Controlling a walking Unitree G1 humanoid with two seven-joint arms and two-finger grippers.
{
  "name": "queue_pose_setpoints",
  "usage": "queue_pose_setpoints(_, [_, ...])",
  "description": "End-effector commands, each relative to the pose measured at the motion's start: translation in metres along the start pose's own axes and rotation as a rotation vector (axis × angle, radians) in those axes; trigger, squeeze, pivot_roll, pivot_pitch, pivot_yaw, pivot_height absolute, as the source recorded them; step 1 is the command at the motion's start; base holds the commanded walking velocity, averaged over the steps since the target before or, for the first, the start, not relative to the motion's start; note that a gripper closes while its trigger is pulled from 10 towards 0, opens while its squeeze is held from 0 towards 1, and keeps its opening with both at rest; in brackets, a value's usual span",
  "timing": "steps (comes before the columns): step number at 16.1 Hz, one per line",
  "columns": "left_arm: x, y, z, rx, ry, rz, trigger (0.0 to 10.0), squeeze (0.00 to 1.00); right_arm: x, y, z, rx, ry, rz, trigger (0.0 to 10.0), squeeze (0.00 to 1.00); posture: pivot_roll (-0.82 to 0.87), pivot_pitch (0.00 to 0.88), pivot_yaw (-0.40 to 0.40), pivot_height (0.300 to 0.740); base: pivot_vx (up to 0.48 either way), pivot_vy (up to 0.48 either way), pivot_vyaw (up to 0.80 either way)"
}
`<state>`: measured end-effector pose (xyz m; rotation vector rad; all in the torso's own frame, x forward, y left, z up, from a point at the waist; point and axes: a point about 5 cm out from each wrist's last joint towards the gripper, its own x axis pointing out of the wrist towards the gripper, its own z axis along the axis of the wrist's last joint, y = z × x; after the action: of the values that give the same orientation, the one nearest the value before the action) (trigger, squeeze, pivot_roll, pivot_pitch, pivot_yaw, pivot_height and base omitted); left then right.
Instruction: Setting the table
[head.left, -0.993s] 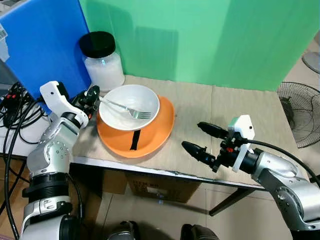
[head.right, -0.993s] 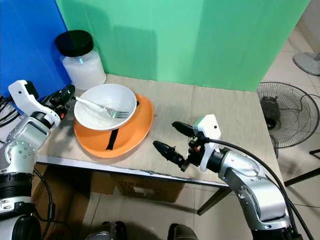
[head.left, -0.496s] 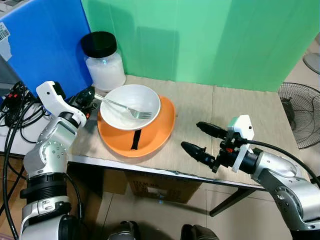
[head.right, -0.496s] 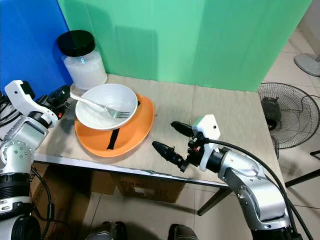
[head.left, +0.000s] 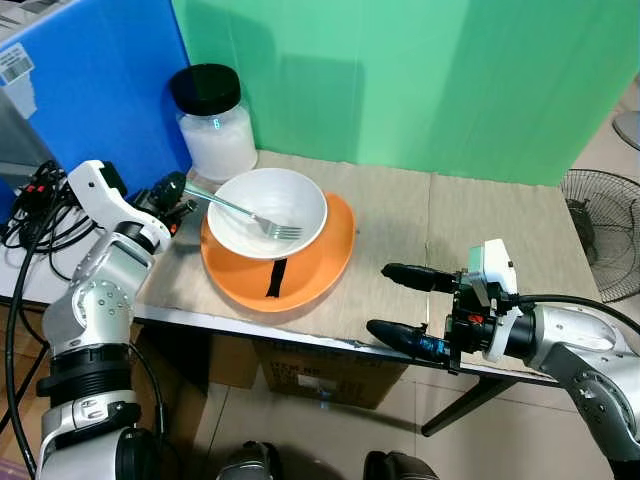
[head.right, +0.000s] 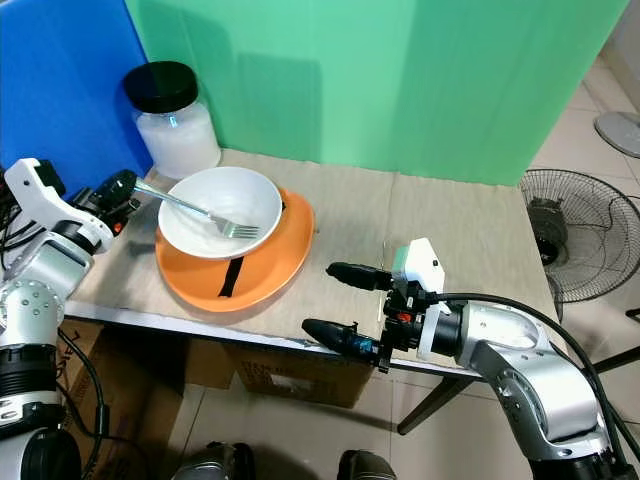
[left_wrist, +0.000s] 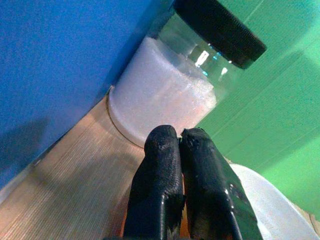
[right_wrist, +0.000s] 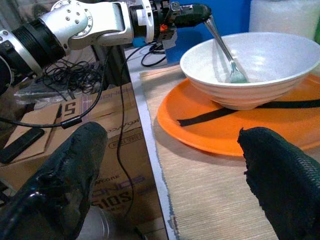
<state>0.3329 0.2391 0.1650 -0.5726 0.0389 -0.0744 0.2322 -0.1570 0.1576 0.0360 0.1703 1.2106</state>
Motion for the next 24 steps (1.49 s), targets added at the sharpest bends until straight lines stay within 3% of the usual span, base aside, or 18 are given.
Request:
queue_pose_setpoints(1, [0.0, -0.001, 0.002, 0.009, 0.01, -0.001, 0.0, 0.0, 0.002, -0.001, 0.002, -0.002, -0.009, 0.017, 10.0, 0.0, -0.09, 0.088, 0.063, 0.74, 0.0, 0.0, 0.0])
queue_pose_setpoints(9, [0.0, -0.006, 0.011, -0.02, -0.024, -0.023, 0.0, 0.0, 0.003, -0.003, 0.001, -0.02, -0.022, -0.019, 10.0, 0.0, -0.08, 0.09, 0.069, 0.74, 0.0, 0.0, 0.0])
queue_pose_setpoints(12, [-0.002, -0.023, 0.027, -0.029, -0.093, -0.085, 0.0, 0.0, 0.004, -0.019, 0.017, -0.005, -0.148, -0.148, 10.0, 0.0, -0.08, 0.091, 0.072, 0.74, 0.0, 0.0, 0.0])
queue_pose_setpoints(15, [-0.001, -0.038, 0.042, -0.026, -0.143, -0.131, 0.0, 0.0, 0.013, -0.021, 0.027, 0.022, -0.21, -0.126, 10.0, 0.0, -0.08, 0.085, 0.068, 0.74, 0.0, 0.0, 0.0])
queue_pose_setpoints(16, [0.0, -0.042, 0.044, -0.025, -0.149, -0.146, 0.0, 0.0, 0.017, -0.02, 0.029, 0.023, -0.216, -0.11, 10.0, 1.0, -0.08, 0.083, 0.068, 0.74, 0.0, 0.0, 0.0])
queue_pose_setpoints(19, [0.002, -0.049, 0.045, -0.014, -0.149, -0.166, 0.0, 0.0, 0.031, -0.015, 0.031, 0.014, -0.211, -0.051, 10.0, 1.0, -0.08, 0.077, 0.066, 0.74, 0.0, 0.0, 0.0])
queue_pose_setpoints(21, [0.003, -0.053, 0.046, -0.001, -0.145, -0.177, 0.0, 0.0, 0.049, -0.009, 0.035, -0.01, -0.211, 0.011, 10.0, 1.0, -0.08, 0.073, 0.067, 0.74, 0.0, 0.0, 0.0])
queue_pose_setpoints(24, [0.003, -0.074, 0.046, 0.076, -0.115, -0.263, 0.0, 0.0, 0.085, -0.008, 0.041, -0.084, -0.176, 0.034, 10.0, 1.0, -0.08, 0.073, 0.066, 0.74, 0.0, 0.0, 0.0])
